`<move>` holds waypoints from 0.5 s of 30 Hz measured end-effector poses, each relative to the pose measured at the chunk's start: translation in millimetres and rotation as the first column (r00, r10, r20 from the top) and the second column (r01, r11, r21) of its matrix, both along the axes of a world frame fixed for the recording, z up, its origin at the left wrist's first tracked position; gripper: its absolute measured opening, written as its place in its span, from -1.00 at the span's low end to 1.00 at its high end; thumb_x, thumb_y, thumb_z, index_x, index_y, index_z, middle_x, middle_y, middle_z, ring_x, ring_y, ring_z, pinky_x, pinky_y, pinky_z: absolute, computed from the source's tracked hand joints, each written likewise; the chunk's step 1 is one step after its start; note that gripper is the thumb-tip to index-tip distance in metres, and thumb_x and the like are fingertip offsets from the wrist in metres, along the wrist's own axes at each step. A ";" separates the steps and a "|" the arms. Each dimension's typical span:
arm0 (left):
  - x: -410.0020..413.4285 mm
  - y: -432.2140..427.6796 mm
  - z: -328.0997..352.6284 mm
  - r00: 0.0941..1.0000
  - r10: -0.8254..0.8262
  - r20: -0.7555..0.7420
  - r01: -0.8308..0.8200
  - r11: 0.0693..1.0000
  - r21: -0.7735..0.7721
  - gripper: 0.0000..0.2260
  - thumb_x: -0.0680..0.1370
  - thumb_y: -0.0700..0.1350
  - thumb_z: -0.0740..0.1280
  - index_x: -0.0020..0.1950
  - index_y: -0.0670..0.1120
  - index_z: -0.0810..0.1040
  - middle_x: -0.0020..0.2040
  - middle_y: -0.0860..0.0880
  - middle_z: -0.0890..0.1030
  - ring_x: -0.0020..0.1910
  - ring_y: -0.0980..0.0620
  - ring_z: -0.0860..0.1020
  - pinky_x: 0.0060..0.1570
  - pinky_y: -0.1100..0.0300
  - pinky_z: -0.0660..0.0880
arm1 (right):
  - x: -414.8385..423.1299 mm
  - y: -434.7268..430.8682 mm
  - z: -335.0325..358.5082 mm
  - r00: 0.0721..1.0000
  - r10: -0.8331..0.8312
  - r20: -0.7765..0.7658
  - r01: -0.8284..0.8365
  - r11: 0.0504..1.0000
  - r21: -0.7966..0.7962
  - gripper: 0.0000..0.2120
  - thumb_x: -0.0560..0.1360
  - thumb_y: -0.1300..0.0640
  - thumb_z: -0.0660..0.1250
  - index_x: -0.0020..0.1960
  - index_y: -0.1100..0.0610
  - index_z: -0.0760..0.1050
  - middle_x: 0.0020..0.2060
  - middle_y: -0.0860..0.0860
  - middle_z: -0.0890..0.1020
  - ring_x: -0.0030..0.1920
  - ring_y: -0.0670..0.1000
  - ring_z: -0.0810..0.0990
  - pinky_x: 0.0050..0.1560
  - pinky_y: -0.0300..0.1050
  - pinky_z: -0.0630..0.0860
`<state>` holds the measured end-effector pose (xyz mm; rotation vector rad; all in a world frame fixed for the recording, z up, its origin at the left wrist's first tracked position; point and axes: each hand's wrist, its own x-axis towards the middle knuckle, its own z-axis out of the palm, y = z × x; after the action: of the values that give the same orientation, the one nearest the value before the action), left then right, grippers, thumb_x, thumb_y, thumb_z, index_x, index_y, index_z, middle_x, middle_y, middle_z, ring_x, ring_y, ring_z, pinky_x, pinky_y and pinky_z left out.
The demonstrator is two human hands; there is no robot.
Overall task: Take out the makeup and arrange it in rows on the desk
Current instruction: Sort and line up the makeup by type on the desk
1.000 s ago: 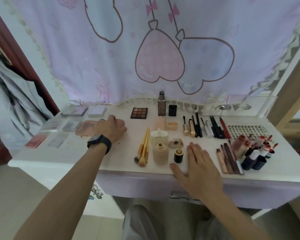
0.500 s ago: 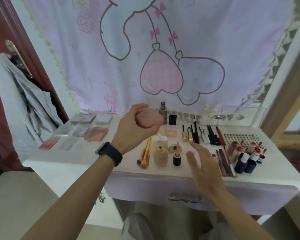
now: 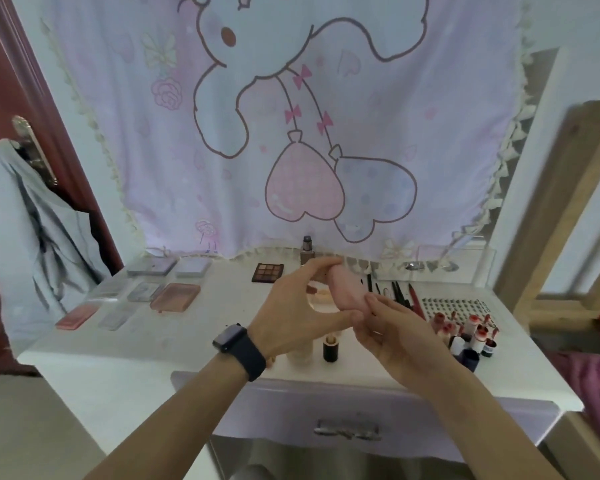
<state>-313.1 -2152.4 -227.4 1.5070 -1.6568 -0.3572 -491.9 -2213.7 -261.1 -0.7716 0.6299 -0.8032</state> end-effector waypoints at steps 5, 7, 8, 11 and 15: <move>-9.0 -0.9 -2.8 0.996 0.009 -0.092 -0.011 1.000 -0.020 -0.35 0.33 0.12 0.60 0.39 0.19 0.46 0.20 0.31 0.54 0.17 0.38 0.49 0.15 0.46 0.43 | -2.5 2.7 -4.2 0.997 0.067 0.034 -0.069 0.996 0.054 -0.58 0.44 0.15 0.43 0.26 0.28 0.56 -0.08 0.18 0.69 -0.20 0.04 0.67 -0.14 -0.13 0.66; -8.3 -2.5 -2.6 0.999 0.011 -0.035 -0.011 1.000 -0.015 -0.32 0.33 0.15 0.59 0.41 0.18 0.45 0.23 0.29 0.54 0.19 0.37 0.48 0.17 0.46 0.42 | -2.2 -0.2 -4.5 0.995 0.054 -0.082 -0.056 0.998 -0.030 -0.56 0.42 0.10 0.43 0.25 0.25 0.58 -0.05 0.18 0.71 -0.15 0.06 0.69 -0.10 -0.09 0.65; -7.6 -2.8 -2.5 1.000 0.011 0.003 -0.011 1.000 -0.006 -0.31 0.33 0.17 0.58 0.42 0.19 0.45 0.24 0.28 0.54 0.20 0.36 0.48 0.17 0.47 0.40 | -2.2 -2.1 -3.6 0.989 0.049 -0.141 -0.061 0.995 -0.081 -0.55 0.41 0.05 0.43 0.24 0.23 0.59 -0.01 0.17 0.72 -0.10 0.08 0.71 -0.05 -0.07 0.64; -5.9 -3.5 -4.3 0.993 0.004 0.115 -0.008 1.000 0.028 -0.29 0.31 0.22 0.57 0.42 0.22 0.43 0.23 0.29 0.52 0.20 0.36 0.44 0.17 0.50 0.33 | -4.7 -6.2 1.1 0.967 0.055 -0.250 -0.112 0.969 -0.220 -0.55 0.41 -0.07 0.43 0.22 0.14 0.61 0.06 0.12 0.72 0.02 0.13 0.71 0.10 0.01 0.61; -6.5 -6.1 -8.3 0.969 -0.049 0.241 0.030 0.996 0.080 -0.27 0.32 0.24 0.55 0.44 0.30 0.35 0.32 0.29 0.44 0.28 0.29 0.40 0.32 0.30 0.37 | -6.0 -4.7 10.2 0.940 0.012 -0.342 -0.148 0.916 -0.374 -0.51 0.35 -0.04 0.49 0.23 0.11 0.56 -0.03 0.07 0.74 0.01 0.11 0.73 0.10 0.02 0.63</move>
<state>-319.5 -2158.5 -235.7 1.6286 -1.8851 -0.2672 -497.8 -2218.4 -250.9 -1.3179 0.7409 -0.7362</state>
